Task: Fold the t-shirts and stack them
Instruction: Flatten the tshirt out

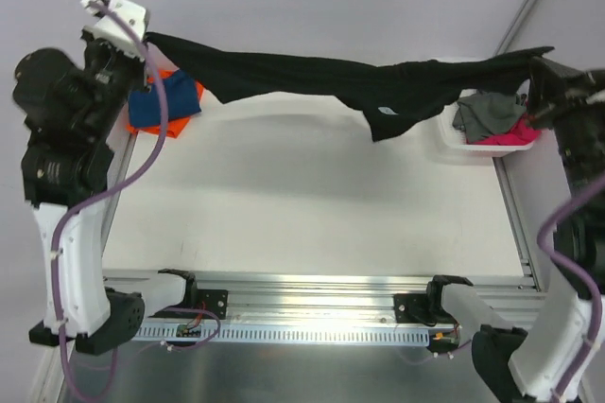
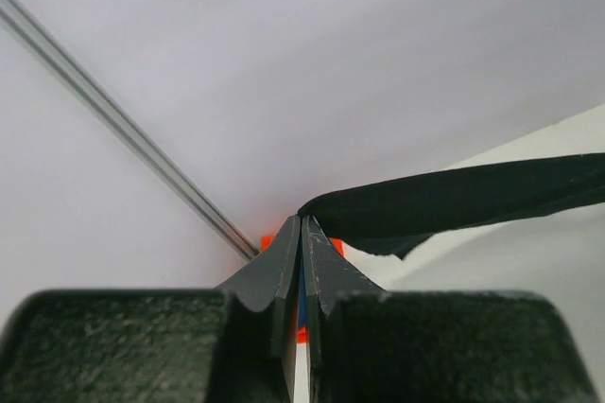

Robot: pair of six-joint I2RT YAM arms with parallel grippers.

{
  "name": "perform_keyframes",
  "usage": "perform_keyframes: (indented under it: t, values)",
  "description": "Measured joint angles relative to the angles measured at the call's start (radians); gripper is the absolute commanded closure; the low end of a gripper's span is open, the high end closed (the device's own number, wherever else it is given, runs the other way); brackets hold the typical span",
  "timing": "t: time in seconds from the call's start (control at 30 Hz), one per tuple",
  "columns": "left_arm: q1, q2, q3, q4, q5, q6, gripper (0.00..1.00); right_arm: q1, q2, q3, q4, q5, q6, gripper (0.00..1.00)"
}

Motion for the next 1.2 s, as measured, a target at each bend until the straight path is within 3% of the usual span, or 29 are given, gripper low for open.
perform_keyframes:
  t: [0.23, 0.4, 0.63, 0.87, 1.2]
  values:
    - [0.001, -0.207, -0.093, 0.008, -0.004, -0.001, 1.0, -0.009, -0.183, -0.014, -0.088, 0.005, 0.021, 0.99]
    - [0.021, -0.259, -0.124, 0.005, -0.006, 0.0, 1.0, -0.013, -0.208, 0.021, -0.171, 0.053, -0.011, 0.99]
    - [0.021, -0.227, -0.223, 0.017, -0.001, 0.046, 1.0, 0.005, -0.172, -0.013, -0.112, 0.12, -0.06, 1.0]
    - [0.04, 0.008, -0.363, 0.146, 0.034, 0.102, 1.0, 0.005, 0.121, -0.081, 0.049, 0.104, -0.066, 0.99]
    - [0.111, 0.556, -0.279, 0.235, 0.078, 0.097, 1.0, 0.01, 0.765, -0.04, 0.063, 0.024, -0.08, 1.0]
